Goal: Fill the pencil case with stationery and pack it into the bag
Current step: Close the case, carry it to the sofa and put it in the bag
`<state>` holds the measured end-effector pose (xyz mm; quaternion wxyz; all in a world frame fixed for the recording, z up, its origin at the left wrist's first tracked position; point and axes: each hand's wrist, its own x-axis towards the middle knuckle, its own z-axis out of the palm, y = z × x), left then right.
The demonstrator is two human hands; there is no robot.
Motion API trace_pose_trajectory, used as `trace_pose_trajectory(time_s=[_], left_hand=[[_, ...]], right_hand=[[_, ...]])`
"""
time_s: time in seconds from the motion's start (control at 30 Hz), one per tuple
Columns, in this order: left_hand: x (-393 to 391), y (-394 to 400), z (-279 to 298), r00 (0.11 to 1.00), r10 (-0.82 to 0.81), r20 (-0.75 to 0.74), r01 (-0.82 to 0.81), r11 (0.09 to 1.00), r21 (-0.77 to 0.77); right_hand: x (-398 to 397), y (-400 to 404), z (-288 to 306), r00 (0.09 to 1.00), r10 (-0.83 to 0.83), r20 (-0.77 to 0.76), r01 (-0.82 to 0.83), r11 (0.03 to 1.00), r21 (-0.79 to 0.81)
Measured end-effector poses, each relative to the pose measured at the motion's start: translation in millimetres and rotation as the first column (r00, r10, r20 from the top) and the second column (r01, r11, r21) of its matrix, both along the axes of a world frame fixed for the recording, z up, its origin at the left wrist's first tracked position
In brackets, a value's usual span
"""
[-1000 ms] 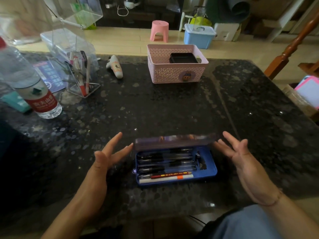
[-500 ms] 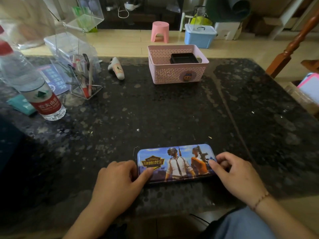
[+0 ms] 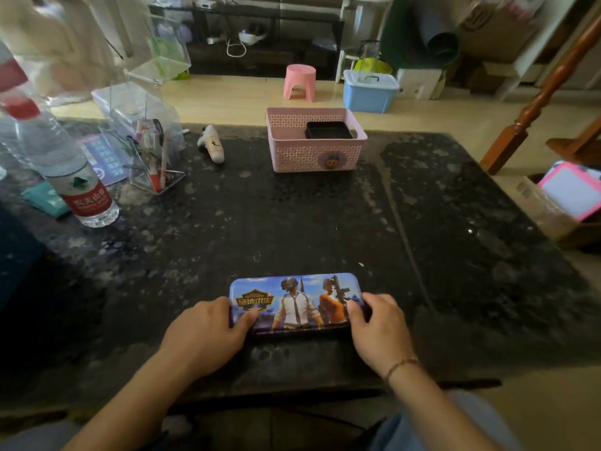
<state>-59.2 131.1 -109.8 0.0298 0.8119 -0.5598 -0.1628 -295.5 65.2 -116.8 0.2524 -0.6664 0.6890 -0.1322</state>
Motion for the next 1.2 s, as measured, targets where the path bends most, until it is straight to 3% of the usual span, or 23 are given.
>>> trace_pose_trajectory(time_s=[0.13, 0.2, 0.23, 0.3, 0.33, 0.4, 0.5, 0.67, 0.9, 1.07, 1.2], left_hand=[[5.6, -2.0, -3.7, 0.999, 0.007, -0.049, -0.014, 0.989, -0.147], [7.8, -9.6, -3.2, 0.97, 0.037, -0.24, -0.091, 0.972, -0.215], [7.7, -16.9, -0.6, 0.896, 0.084, -0.435, -0.194, 0.958, -0.213], [4.6, -35.4, 4.6, 0.554, 0.167, -0.816, -0.439, 0.891, -0.116], [4.4, -46.8, 3.3, 0.399, 0.169, -0.901, -0.515, 0.854, -0.068], [4.4, -72.7, 1.0, 0.314, 0.135, -0.94, -0.574, 0.815, -0.074], [8.2, -111.5, 7.4, 0.314, 0.11, -0.943, -0.596, 0.796, -0.106], [-0.4, -140.8, 68.9, 0.383, 0.153, -0.911, -0.5, 0.864, -0.065], [-54.7, -165.8, 273.1, 0.413, 0.122, -0.902, -0.338, 0.941, -0.027], [-113.8, -190.0, 411.1, 0.471, 0.012, -0.882, -0.081, 0.996, -0.03], [-178.9, -218.1, 473.7, 0.461, -0.142, -0.876, 0.162, 0.984, -0.074]], right_hand=[[5.6, -0.7, -1.3, 0.939, -0.132, 0.316, 0.145, 0.989, -0.018], [12.8, -13.8, 5.2, 0.778, -0.244, 0.58, 0.212, 0.969, 0.123], [15.5, -22.6, 8.7, 0.677, -0.281, 0.68, 0.215, 0.959, 0.182], [18.6, -43.8, 14.9, 0.534, -0.322, 0.782, 0.187, 0.947, 0.261], [20.4, -56.8, 14.9, 0.471, -0.33, 0.818, 0.174, 0.944, 0.28], [24.3, -85.0, 10.7, 0.423, -0.347, 0.837, 0.157, 0.938, 0.309], [33.8, -121.6, 10.0, 0.414, -0.367, 0.833, 0.16, 0.93, 0.331], [27.0, -147.1, 52.0, 0.442, -0.4, 0.803, 0.215, 0.916, 0.339], [-46.9, -140.1, 251.0, 0.366, -0.451, 0.814, 0.209, 0.892, 0.401], [-127.1, -123.2, 377.8, 0.278, -0.474, 0.836, 0.289, 0.871, 0.398], [-192.8, -97.7, 442.5, 0.142, -0.507, 0.85, 0.416, 0.81, 0.413]])
